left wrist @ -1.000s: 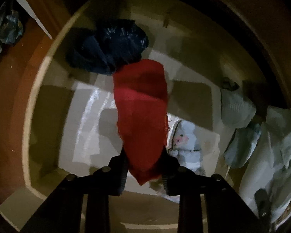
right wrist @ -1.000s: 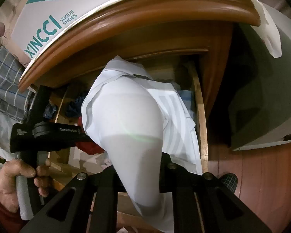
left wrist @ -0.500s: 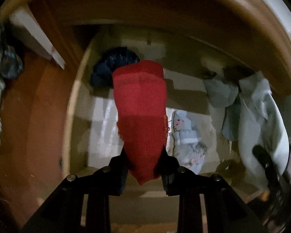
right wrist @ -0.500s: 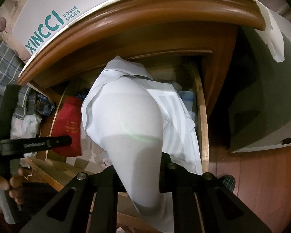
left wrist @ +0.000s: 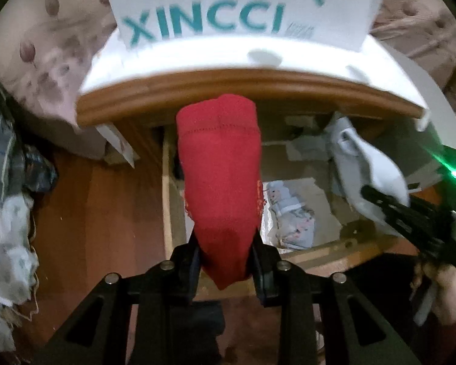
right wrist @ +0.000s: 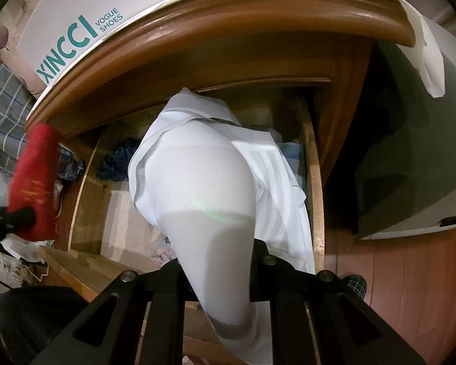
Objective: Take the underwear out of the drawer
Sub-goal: 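Lift the red sock with the left gripper and carry it to the white box, then lower the red sock into the white box and open the left gripper, then move the left gripper back to the drawer while the right gripper lifts the white striped cloth toward the box, then lower the white striped cloth into the white box and open the right gripper, then move the right gripper back down into the drawer toward the light blue cloths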
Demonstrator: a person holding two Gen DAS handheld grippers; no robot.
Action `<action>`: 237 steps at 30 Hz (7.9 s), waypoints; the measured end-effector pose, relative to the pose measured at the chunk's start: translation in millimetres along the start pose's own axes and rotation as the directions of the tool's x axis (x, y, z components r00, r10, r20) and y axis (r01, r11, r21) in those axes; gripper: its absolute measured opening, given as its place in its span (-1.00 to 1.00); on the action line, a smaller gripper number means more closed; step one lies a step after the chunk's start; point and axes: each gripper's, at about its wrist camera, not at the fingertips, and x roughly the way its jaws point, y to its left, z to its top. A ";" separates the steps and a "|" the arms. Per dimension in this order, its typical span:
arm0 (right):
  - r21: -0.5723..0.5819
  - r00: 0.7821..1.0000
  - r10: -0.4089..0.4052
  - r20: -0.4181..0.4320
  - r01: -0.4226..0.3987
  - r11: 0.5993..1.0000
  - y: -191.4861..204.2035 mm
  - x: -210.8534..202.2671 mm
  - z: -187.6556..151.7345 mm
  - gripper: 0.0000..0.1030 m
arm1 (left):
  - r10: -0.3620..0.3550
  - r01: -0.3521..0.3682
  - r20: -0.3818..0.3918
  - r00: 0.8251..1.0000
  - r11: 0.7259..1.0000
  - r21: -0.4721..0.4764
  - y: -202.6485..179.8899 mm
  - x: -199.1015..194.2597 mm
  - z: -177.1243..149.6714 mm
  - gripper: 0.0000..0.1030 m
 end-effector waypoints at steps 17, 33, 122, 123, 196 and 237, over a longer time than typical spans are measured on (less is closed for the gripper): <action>-0.010 1.000 -0.010 -0.009 0.010 1.000 1.6 5.1 0.7 -0.77 | 0.004 -0.017 0.325 0.946 0.999 0.038 29.3 -184.0 95.4 -0.45; 0.017 1.000 0.010 -0.016 -0.009 1.000 -6.7 4.2 -2.2 -0.77 | 0.062 -0.076 0.253 0.966 0.996 0.046 52.7 -99.2 236.5 -0.45; -0.167 0.999 0.029 0.045 -0.021 0.986 79.7 -96.8 10.5 -0.77 | 0.212 -0.129 0.211 0.954 0.928 -0.350 115.2 29.0 16.4 0.28; -0.172 0.998 0.029 0.050 -0.020 0.985 80.8 -101.1 10.0 -0.77 | 0.210 -0.127 0.213 0.954 0.928 -0.350 115.0 28.5 16.4 0.28; -0.365 0.990 -0.115 0.082 0.137 0.921 92.2 -132.3 98.6 0.30 | 0.196 -0.138 0.139 0.971 0.928 -0.346 115.0 42.6 17.7 0.28; -0.800 0.912 -0.367 -0.186 0.077 0.596 26.9 105.4 14.9 0.39 | 0.049 -0.029 0.041 0.998 0.922 -0.385 111.7 68.6 14.7 0.28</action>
